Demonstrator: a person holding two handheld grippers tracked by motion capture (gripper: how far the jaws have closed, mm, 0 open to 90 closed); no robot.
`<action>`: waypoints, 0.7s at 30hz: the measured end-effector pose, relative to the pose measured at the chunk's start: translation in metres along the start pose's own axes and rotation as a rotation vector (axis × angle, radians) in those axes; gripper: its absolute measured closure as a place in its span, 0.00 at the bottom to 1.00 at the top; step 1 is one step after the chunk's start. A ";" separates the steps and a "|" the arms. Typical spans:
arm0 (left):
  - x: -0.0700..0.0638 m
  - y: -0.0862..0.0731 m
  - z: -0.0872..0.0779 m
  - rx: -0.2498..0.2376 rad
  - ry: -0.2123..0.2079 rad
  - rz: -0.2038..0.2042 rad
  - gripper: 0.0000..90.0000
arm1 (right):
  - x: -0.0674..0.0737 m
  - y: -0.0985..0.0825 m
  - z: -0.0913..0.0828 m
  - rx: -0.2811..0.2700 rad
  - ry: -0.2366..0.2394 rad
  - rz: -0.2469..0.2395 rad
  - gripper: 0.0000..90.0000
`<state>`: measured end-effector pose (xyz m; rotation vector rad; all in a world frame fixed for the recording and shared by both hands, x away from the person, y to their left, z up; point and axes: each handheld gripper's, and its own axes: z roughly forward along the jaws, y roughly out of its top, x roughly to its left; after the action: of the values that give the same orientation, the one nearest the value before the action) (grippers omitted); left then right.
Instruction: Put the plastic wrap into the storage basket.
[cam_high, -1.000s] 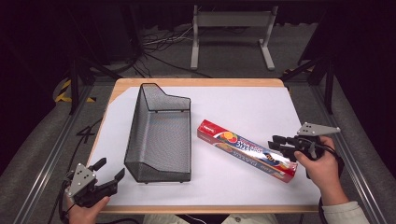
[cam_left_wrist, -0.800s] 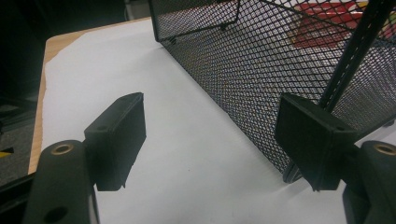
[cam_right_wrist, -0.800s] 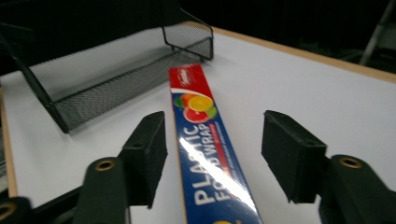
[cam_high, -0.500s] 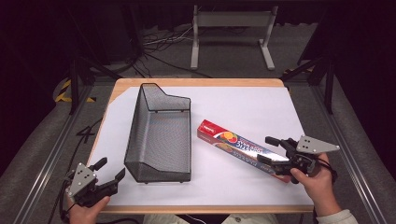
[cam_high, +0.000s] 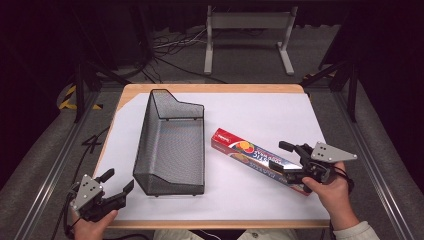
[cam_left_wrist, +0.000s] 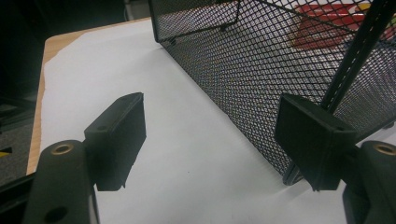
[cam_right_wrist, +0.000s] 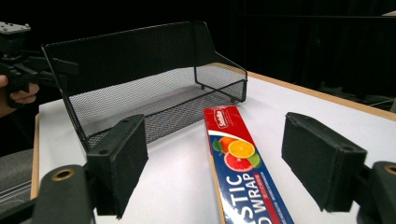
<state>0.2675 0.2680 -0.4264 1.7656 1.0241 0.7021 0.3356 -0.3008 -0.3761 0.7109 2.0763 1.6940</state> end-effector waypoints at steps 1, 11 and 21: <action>0.000 0.000 0.000 0.001 0.001 0.000 0.29 | 0.000 0.002 0.002 0.004 0.001 -0.002 0.24; 0.000 0.000 0.000 0.001 0.001 0.003 0.29 | -0.009 0.019 0.029 0.072 -0.020 0.009 0.23; 0.000 0.000 0.000 0.001 0.002 0.004 0.29 | -0.023 0.025 0.056 0.163 -0.043 0.009 0.23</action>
<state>0.2672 0.2687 -0.4266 1.7681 1.0227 0.7059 0.3899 -0.2663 -0.3643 0.7999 2.2022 1.5118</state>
